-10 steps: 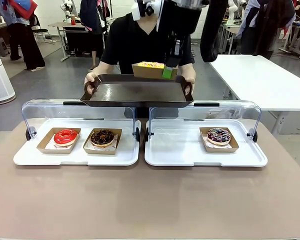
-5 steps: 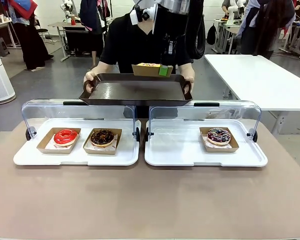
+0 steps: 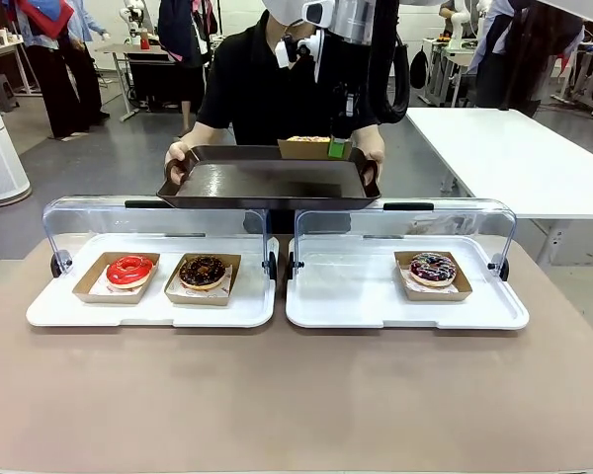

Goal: Provide the desired donut to the person.
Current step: Place the picked Paper togo box onto the Handle tray extended by the person.

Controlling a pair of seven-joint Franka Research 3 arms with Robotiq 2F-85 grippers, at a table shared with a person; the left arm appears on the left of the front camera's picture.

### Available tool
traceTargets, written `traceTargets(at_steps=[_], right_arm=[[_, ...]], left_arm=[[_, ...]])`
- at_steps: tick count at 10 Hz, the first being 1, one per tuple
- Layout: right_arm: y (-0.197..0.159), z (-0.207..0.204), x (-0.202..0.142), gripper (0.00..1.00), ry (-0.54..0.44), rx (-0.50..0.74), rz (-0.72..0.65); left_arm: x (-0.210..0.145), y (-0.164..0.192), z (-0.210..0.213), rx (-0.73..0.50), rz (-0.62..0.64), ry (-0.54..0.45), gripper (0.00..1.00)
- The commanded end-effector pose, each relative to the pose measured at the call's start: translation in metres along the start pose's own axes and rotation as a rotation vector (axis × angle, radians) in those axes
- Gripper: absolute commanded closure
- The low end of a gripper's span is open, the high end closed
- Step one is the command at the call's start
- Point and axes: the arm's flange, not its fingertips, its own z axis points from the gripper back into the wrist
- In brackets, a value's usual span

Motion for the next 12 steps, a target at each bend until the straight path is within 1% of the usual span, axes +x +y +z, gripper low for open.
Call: traceTargets(at_steps=[1, 5, 9, 10, 11, 12], right_arm=[[-0.012, -0.003, -0.004, 0.98, 0.031, 0.025, 0.022], [-0.017, -0.022, -0.019, 0.98, 0.036, 0.054, -0.003], [-0.019, -0.028, -0.025, 0.98, 0.018, 0.090, -0.012], [-0.019, -0.027, -0.024, 0.87, 0.010, 0.094, -0.013], [-0.019, -0.028, -0.026, 0.39, 0.012, 0.102, -0.008], [-0.019, -0.028, -0.027, 0.28, 0.011, 0.105, -0.011]], left_arm=[[0.000, -0.001, 0.001, -0.002, -0.005, -0.005, 0.00], [0.000, -0.001, 0.001, -0.002, -0.005, -0.005, 0.00], [0.000, -0.001, 0.001, -0.002, -0.005, -0.005, 0.00], [0.000, -0.001, 0.001, -0.002, -0.005, -0.005, 0.00], [0.000, -0.001, 0.001, -0.002, -0.005, -0.005, 0.00], [0.000, -0.001, 0.001, -0.002, -0.005, -0.005, 0.00]])
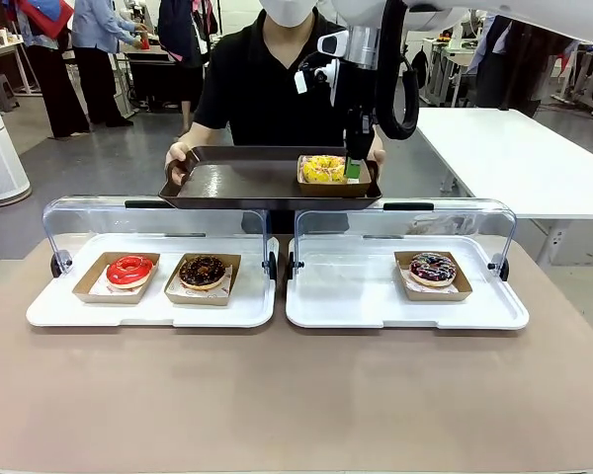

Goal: Provide the desired donut to the person.
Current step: Place the picked Paper togo box onto the Handle tray extended by the person.

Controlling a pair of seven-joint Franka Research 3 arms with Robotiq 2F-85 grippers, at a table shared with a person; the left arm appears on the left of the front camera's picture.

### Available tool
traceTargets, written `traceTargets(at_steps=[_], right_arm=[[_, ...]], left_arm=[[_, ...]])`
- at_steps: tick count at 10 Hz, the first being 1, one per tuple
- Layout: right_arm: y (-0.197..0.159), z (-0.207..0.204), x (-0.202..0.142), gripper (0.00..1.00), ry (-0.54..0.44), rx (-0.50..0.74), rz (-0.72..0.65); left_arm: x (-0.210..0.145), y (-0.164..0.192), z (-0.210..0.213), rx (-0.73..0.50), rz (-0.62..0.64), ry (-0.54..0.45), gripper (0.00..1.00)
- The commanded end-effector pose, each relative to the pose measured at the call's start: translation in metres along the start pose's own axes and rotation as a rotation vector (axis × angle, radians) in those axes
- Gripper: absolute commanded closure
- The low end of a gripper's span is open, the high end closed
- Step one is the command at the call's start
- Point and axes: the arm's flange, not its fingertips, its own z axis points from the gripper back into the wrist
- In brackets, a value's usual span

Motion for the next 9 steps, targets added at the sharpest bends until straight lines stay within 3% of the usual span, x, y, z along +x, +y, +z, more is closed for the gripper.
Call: traceTargets(at_steps=[1, 4, 9], right_arm=[[-0.0033, 0.0027, -0.0028, 0.00, -0.020, 0.026, 0.010], [-0.0021, 0.0034, -0.0036, 0.04, -0.019, 0.031, 0.014], [-0.0007, 0.0047, -0.0053, 0.00, -0.027, 0.036, 0.017]], left_arm=[[0.0000, -0.0011, 0.0006, -0.002, -0.005, -0.005, 0.00], [0.0000, -0.0011, 0.0006, -0.002, -0.005, -0.005, 0.00], [0.0000, -0.0011, 0.0006, -0.002, -0.005, -0.005, 0.00]])
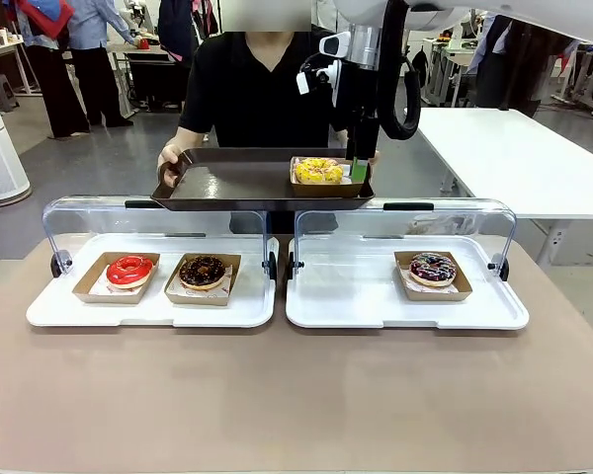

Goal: Provide the desired donut to the person.
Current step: Place the picked Paper togo box onto the Handle tray extended by the person.

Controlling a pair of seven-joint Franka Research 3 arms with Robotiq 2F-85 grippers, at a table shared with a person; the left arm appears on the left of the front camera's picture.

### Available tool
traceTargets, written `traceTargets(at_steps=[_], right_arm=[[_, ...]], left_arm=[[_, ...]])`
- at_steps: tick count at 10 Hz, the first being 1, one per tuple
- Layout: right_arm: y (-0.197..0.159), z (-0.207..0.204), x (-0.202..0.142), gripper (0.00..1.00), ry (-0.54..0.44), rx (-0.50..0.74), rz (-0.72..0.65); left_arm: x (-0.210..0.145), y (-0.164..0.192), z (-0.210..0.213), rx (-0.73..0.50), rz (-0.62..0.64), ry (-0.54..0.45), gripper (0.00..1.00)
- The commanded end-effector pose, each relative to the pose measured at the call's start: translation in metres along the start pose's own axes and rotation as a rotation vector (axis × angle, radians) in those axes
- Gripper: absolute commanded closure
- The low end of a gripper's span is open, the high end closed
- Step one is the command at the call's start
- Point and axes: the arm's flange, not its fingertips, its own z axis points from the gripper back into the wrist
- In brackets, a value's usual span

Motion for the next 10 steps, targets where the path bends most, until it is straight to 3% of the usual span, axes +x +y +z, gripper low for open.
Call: traceTargets(at_steps=[1, 3, 7, 10], right_arm=[[0.001, 0.006, -0.003, 0.00, -0.031, 0.022, 0.020], [0.031, 0.027, -0.028, 0.00, -0.042, 0.001, 0.057], [0.070, 0.092, -0.162, 0.00, -0.102, -0.136, -0.013], [0.064, 0.087, -0.249, 0.00, -0.183, -0.161, -0.056]], left_arm=[[0.000, -0.001, 0.001, -0.002, -0.005, -0.005, 0.00], [0.000, -0.001, 0.001, -0.002, -0.005, -0.005, 0.00], [0.000, -0.001, 0.001, -0.002, -0.005, -0.005, 0.00], [0.000, -0.001, 0.001, -0.002, -0.005, -0.005, 0.00]])
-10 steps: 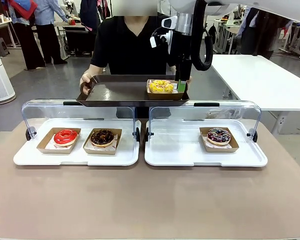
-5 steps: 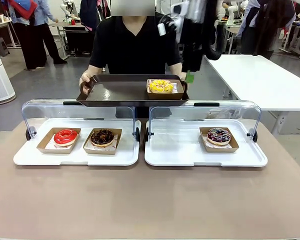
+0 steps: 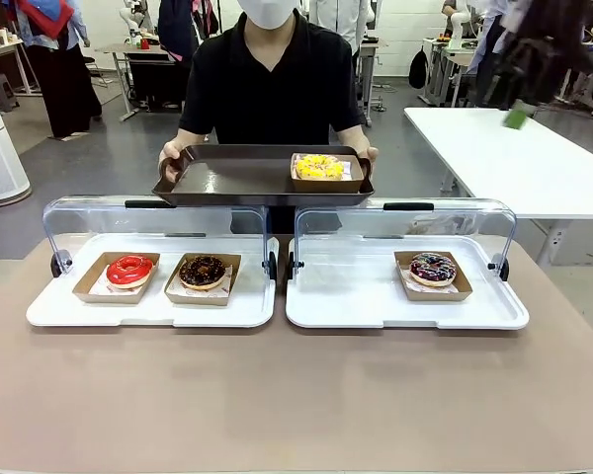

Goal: Provide the desired donut to the person.
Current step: Place the picked Paper togo box onto the Handle tray extended by the person.

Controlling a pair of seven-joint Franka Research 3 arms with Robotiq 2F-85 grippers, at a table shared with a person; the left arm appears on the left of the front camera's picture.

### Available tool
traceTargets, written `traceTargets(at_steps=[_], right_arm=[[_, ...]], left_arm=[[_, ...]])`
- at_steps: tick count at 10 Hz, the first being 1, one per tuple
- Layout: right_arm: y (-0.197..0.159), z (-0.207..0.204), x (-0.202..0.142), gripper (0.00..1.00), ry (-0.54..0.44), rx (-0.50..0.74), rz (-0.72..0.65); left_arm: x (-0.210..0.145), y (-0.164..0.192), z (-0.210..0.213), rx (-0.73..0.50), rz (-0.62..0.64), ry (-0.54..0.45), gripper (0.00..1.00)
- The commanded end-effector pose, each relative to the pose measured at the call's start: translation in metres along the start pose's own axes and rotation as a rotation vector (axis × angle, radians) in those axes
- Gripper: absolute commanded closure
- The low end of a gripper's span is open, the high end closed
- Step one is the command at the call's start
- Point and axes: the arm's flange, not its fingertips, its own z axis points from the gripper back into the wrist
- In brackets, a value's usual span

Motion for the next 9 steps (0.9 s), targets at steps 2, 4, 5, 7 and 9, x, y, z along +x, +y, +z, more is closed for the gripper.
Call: traceTargets(at_steps=[2, 4, 5, 7, 9], right_arm=[[0.014, -0.038, -0.046, 0.00, -0.053, 0.002, 0.010], [0.024, -0.052, -0.068, 0.00, -0.029, 0.013, -0.022], [0.026, -0.057, -0.070, 0.00, -0.011, 0.017, -0.032], [0.015, -0.054, -0.069, 0.00, -0.019, 0.038, -0.035], [0.015, -0.054, -0.069, 0.00, -0.019, 0.038, -0.035]], left_arm=[[0.000, -0.001, 0.000, -0.002, -0.006, -0.005, 0.00], [0.000, -0.001, 0.000, -0.002, -0.006, -0.005, 0.00], [0.000, -0.001, 0.000, -0.002, -0.006, -0.005, 0.00], [0.000, -0.001, 0.000, -0.002, -0.006, -0.005, 0.00], [0.000, -0.001, 0.000, -0.002, -0.006, -0.005, 0.00]])
